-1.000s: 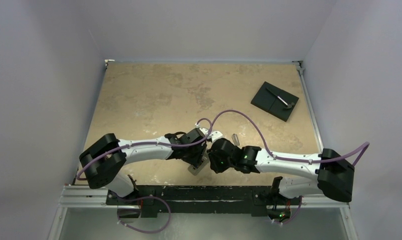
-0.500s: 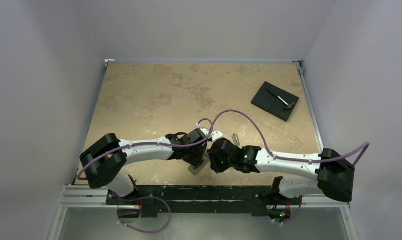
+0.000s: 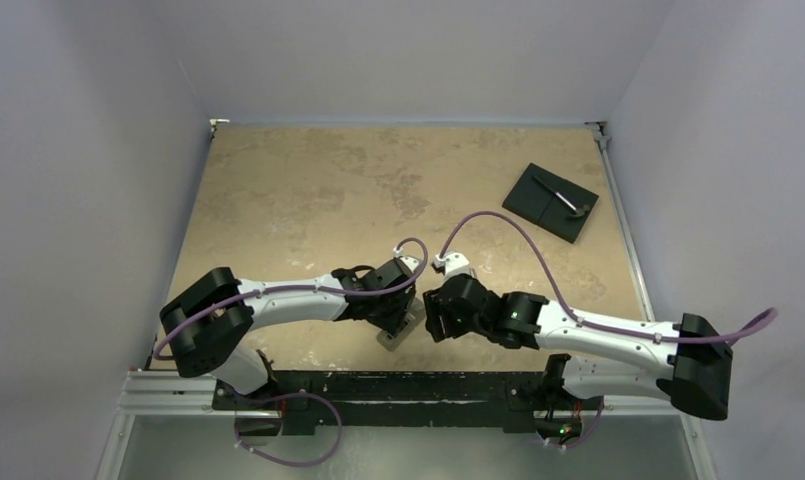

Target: Load the batteries into the remote control

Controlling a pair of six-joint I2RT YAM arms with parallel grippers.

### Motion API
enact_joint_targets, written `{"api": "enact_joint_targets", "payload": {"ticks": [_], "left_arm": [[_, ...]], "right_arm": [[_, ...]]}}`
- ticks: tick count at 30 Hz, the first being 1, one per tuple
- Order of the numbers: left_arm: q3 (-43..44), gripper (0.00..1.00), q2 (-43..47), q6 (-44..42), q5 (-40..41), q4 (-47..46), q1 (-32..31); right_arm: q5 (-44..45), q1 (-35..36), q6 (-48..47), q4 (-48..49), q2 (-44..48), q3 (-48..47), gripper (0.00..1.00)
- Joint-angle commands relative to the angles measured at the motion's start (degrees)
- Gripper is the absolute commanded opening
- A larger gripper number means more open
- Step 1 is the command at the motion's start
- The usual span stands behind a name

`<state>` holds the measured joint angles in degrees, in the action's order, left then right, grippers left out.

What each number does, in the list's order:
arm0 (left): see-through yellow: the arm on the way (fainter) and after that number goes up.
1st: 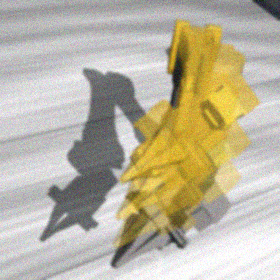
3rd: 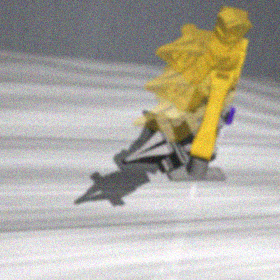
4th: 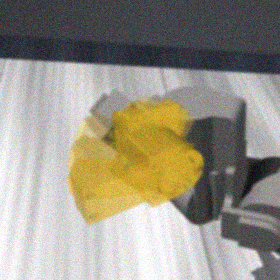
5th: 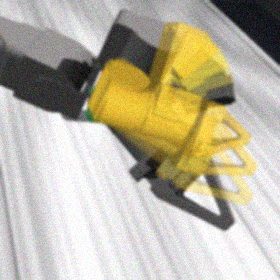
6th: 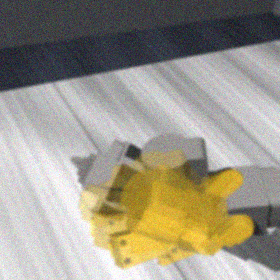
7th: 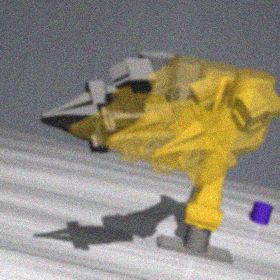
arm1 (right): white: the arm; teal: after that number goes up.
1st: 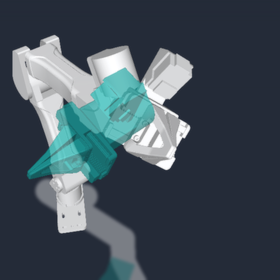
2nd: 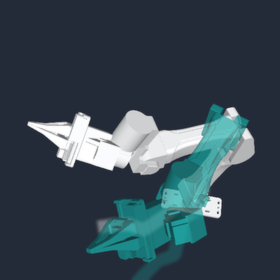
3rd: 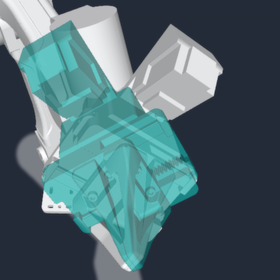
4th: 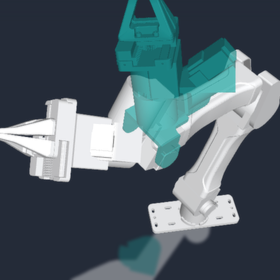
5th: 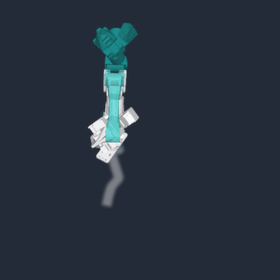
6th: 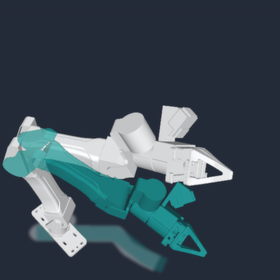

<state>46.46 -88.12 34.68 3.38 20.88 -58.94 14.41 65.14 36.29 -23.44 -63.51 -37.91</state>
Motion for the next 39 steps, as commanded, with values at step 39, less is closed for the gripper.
{"api": "enact_joint_targets", "payload": {"ticks": [39], "left_arm": [[2.99,0.54,31.69,-4.53,-1.06,13.50,-1.00]], "right_arm": [[16.19,-40.96,27.05,-30.02,-9.77,-6.17,0.68]]}}
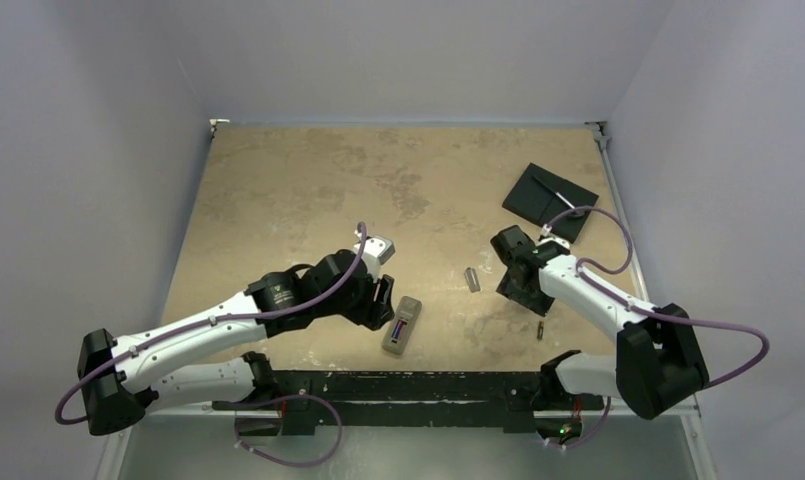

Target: Load the batteries into the remote control

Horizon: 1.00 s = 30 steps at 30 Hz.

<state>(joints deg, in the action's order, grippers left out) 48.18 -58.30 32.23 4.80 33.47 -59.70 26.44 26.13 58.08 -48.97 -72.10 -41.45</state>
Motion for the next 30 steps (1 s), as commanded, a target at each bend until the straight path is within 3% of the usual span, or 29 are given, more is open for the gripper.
{"api": "enact_joint_targets", "payload": {"ticks": [1,13,30], "left_arm": [[1.09,0.54,2.45,-2.17,-2.76,0.87,-0.24],[-0.34,0.57,6.23,-1.73,-2.27,0.94,-0.92],[-0.72,0.60,7.44,-1.14,-0.61,1.07,-2.00]], "right_arm": [[3.81,-2.79,5.20,-4.55,-1.47,-2.64,0.68],[1.57,-9.09,4.89,-0.61,-3.04,1.24,0.64],[0.49,-10.92,4.41,-1.84,-7.77,-0.30,0.65]]}}
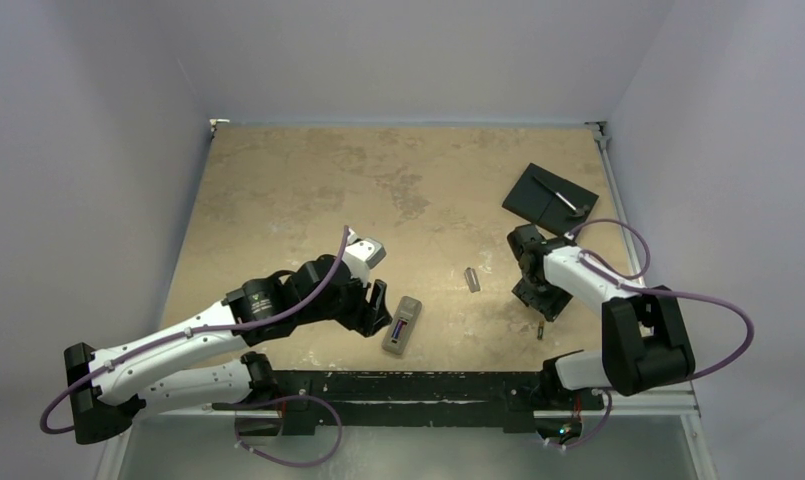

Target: Load the batteries into the remote control

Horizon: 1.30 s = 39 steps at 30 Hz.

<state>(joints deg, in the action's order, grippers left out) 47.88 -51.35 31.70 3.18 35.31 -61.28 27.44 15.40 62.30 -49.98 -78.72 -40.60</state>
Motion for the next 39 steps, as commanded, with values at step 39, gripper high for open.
{"api": "enact_joint_targets", "payload": {"ticks": [39], "left_arm": [[-0.52,0.63,-8.71,-1.49,-0.74,-1.75,-0.42]], "right_arm": [[-7.69,-0.19,-4.22,-2.26,10.08,0.14,0.72]]}}
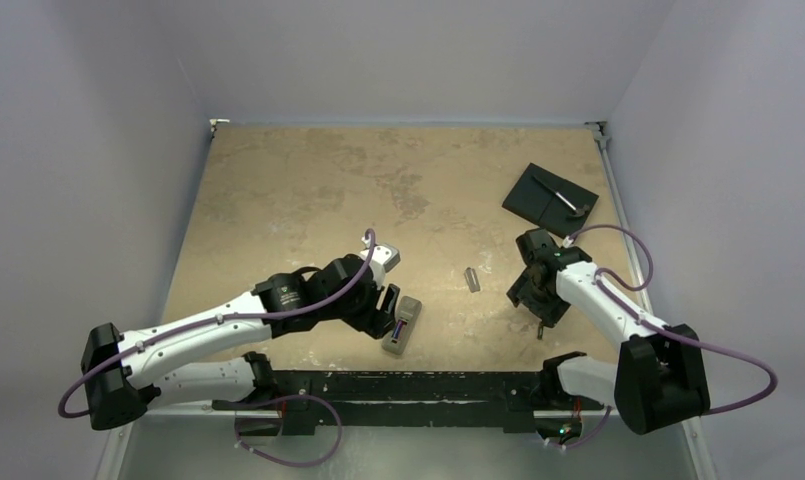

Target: Load the batteries into the remote control

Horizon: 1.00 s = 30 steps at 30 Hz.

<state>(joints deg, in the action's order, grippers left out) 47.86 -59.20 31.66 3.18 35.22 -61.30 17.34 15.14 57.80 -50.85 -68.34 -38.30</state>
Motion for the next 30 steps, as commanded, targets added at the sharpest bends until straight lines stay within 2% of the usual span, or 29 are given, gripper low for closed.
{"api": "enact_joint_targets", "payload": {"ticks": [1,13,17,24,30], "left_arm": [[-0.48,0.63,-1.08,-1.55,-0.80,-1.68,-0.40],[-0.39,0.64,-1.63,-1.34,-0.33,-1.64,-0.40],[-0.38,0.64,-1.49,-1.34,-0.34,-1.53,-0.36],[-0.30,0.65,-0.75,-1.25,0.60,-1.24,-0.33],[0.00,0.66,-0.64,-1.17,1.77,-0.80,-0.31]], "right_arm": [[3.55,0.07,0.45,-1.95,-0.71,-2.67,0.72],[8.31,-1.20,3.34,-2.24,-9.89,-4.49,0.70],[8.11,-2.06,2.50,-2.06,-12.06,-4.89,0.66],[6.41,-2.30,2.58,-1.72,-13.37,-4.61,0.52],[4.68,-2.30,3.58,-0.14,-14.09,-3.12,0.52]]}}
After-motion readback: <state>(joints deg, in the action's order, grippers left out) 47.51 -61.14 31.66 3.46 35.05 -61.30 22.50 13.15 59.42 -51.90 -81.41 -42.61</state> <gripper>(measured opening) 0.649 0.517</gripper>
